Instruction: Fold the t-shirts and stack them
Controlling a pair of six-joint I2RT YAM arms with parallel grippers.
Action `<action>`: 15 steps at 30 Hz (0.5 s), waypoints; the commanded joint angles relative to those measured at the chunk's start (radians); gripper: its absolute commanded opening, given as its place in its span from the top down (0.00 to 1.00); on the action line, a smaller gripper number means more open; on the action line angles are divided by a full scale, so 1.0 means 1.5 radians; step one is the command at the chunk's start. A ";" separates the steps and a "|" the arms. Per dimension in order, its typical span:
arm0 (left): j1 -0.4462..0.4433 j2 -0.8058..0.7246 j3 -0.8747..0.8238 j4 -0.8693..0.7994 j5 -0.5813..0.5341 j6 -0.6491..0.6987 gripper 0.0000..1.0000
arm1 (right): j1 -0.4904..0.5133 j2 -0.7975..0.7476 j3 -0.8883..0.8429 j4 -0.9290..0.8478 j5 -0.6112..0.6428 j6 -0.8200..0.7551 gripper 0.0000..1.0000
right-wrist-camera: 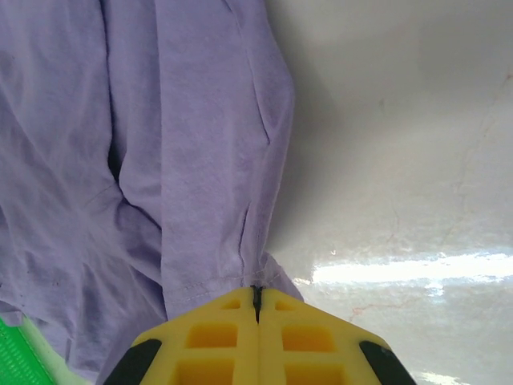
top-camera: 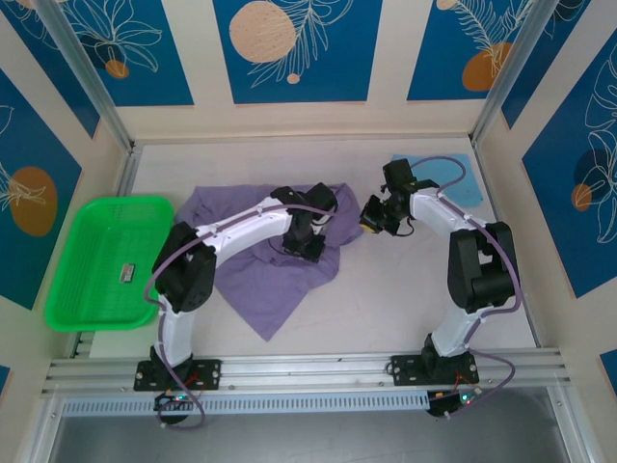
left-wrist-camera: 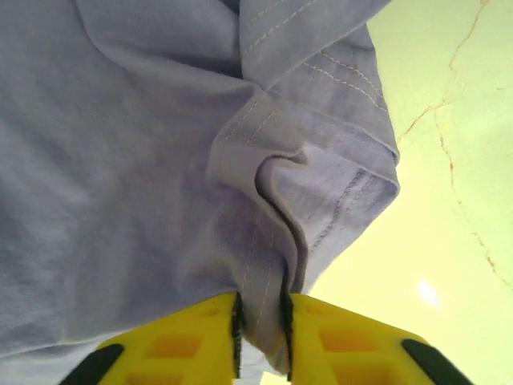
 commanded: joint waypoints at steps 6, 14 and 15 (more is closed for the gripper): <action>0.001 0.035 -0.037 0.020 0.058 -0.025 0.63 | 0.000 -0.006 -0.032 -0.012 -0.006 -0.006 1.00; 0.000 0.043 -0.023 0.017 0.058 -0.020 0.52 | -0.003 -0.006 -0.036 -0.009 -0.007 -0.007 1.00; 0.001 0.044 -0.023 0.017 0.059 -0.020 0.52 | -0.003 -0.005 -0.035 -0.009 -0.008 -0.007 1.00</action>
